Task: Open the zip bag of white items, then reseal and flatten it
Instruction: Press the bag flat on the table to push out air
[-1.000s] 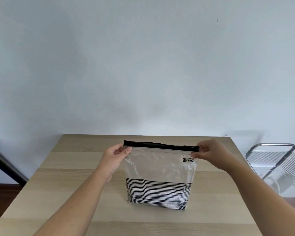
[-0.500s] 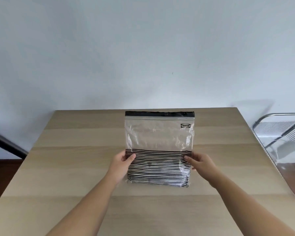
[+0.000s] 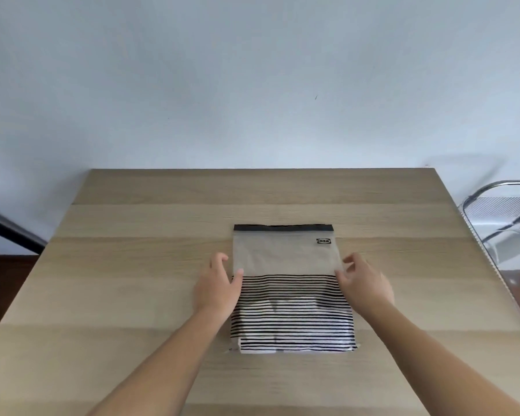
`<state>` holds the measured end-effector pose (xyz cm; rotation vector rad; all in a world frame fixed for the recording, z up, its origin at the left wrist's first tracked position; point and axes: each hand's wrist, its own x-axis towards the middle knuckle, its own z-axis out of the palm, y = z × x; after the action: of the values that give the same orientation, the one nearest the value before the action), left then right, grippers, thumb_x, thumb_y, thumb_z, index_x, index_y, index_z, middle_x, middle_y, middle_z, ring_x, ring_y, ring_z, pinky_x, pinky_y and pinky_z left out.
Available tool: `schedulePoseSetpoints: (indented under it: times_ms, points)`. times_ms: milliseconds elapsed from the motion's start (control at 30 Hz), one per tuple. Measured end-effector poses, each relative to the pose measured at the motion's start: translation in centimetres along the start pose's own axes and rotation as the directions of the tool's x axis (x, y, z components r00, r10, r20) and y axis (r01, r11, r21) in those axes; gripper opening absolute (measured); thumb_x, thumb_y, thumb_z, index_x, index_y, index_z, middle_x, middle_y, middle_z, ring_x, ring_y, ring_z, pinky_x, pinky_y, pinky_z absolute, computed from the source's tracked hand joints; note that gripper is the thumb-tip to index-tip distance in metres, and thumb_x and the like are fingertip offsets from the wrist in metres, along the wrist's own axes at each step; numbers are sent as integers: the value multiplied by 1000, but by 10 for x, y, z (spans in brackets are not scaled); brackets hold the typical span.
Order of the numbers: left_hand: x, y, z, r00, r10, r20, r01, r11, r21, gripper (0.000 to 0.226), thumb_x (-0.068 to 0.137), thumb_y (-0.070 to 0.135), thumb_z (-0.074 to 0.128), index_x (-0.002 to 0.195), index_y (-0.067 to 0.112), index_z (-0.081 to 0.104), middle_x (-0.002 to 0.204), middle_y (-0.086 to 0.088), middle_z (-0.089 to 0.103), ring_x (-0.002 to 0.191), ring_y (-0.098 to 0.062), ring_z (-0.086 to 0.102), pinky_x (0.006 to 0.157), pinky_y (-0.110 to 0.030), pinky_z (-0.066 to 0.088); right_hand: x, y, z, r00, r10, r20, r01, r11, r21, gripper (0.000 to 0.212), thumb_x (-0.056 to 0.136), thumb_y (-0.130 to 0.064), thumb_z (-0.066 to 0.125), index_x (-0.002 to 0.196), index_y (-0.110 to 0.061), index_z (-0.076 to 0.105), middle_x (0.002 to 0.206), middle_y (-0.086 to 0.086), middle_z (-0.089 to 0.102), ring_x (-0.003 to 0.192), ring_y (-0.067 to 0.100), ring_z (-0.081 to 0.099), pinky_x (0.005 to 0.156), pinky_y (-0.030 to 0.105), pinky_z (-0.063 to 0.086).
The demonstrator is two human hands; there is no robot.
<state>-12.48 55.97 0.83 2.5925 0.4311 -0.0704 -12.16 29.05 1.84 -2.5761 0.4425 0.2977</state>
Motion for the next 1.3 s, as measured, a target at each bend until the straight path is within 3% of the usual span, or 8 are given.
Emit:
schedulePoseSetpoints:
  times_ms: [100,200,300,400,767,1300]
  points:
    - [6,20,14,975,217,-41,-216,976,29,44,86,40,55,124,21,42,125,-2,52,111,-21,51,92,-36,43,5,-23,12,972,-234,-37,230,969,-91,39,89,-40,51,125,-26,46,128,-1,57,117,21,51,97,40,42]
    - [11,38,36,936,344,77,-351,931,101,59,89,40,51,140,20,29,149,-3,33,137,-21,28,112,-38,23,9,-39,36,919,-392,51,394,897,-199,56,92,-48,43,142,-29,29,154,-1,31,142,19,23,114,41,21]
    - [15,38,56,896,414,162,-439,882,174,64,93,42,39,147,21,13,159,-2,11,145,-19,7,117,-37,9,15,-35,60,889,-442,122,458,843,-282,63,93,-56,24,149,-35,3,162,-2,1,148,18,-5,118,38,0]
    - [16,32,66,886,432,170,-459,868,190,62,95,43,28,148,24,5,160,-1,6,146,-16,1,117,-39,3,17,-27,73,885,-453,104,461,829,-315,64,89,-61,8,146,-39,-11,161,-3,-8,144,15,-17,116,37,-10]
    - [14,28,69,885,448,124,-465,858,218,61,92,47,15,148,27,1,159,2,8,146,-14,3,115,-36,-2,18,-24,82,882,-469,38,454,826,-335,60,90,-60,3,141,-42,-23,156,-7,-17,144,14,-20,116,38,-12]
    - [15,26,75,891,433,138,-454,852,259,61,90,49,7,148,28,2,159,3,5,146,-12,0,115,-36,-6,20,-24,85,887,-460,45,446,825,-347,61,91,-57,7,147,-37,-7,161,-3,-6,144,14,-17,117,39,-12]
